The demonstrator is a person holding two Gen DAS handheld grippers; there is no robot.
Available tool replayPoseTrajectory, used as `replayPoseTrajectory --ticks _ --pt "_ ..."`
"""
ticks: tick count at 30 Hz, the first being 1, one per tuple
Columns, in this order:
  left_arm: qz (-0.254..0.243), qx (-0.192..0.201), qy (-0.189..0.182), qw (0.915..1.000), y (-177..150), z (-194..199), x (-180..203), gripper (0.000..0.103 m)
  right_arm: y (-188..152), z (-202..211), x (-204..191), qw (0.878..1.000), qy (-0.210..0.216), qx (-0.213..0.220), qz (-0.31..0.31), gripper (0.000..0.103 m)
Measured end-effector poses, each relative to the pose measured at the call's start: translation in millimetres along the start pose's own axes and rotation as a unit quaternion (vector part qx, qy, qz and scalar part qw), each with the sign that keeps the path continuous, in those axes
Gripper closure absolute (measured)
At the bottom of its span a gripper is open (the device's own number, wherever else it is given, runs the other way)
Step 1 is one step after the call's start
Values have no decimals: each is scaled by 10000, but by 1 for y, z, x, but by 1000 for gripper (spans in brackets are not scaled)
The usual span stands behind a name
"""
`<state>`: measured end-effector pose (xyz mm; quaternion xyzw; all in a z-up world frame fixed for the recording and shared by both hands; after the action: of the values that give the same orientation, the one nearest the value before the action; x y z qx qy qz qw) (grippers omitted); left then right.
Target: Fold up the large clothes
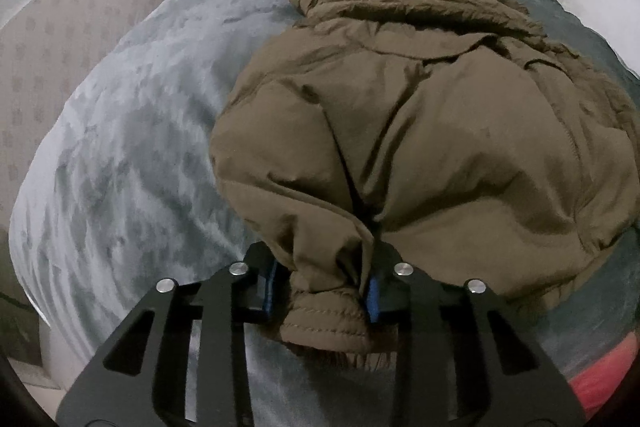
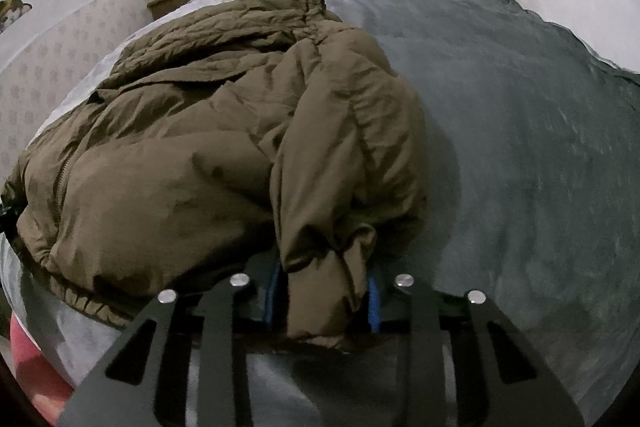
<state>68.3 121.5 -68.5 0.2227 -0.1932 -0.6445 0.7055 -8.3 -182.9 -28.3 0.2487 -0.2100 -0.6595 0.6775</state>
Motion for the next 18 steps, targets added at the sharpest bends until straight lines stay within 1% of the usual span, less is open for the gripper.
replayPoseTrajectory --ticks 4,9,13,16,18 --pt "11 42 -101 9999 10 1 2 79 6 5 -2 9999 116 88 -48 78" --pt "175 164 -375 9990 33 9 2 81 23 11 -1 9990 340 218 -190 79" --pt "189 374 -594 9974 62 17 9 82 45 13 -4 9979 450 404 -228 79" --pt "120 557 -691 9960 83 25 12 82 66 12 -8 9969 513 560 -200 79" --pt "75 711 -780 9944 104 32 16 82 81 10 -10 9962 544 657 -170 80"
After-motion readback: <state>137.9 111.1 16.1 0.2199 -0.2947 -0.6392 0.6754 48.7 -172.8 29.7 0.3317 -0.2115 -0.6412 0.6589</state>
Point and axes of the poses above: each gripper's, at about its wrist camera, not at the fingertips, and z roughly against the way its jaws point, x to its right, y to its top, the point moved 2 cm from there along -z, roughly the way its jaws point, and after that the axes turned 5 degrees about z, right-handed, at the moved point
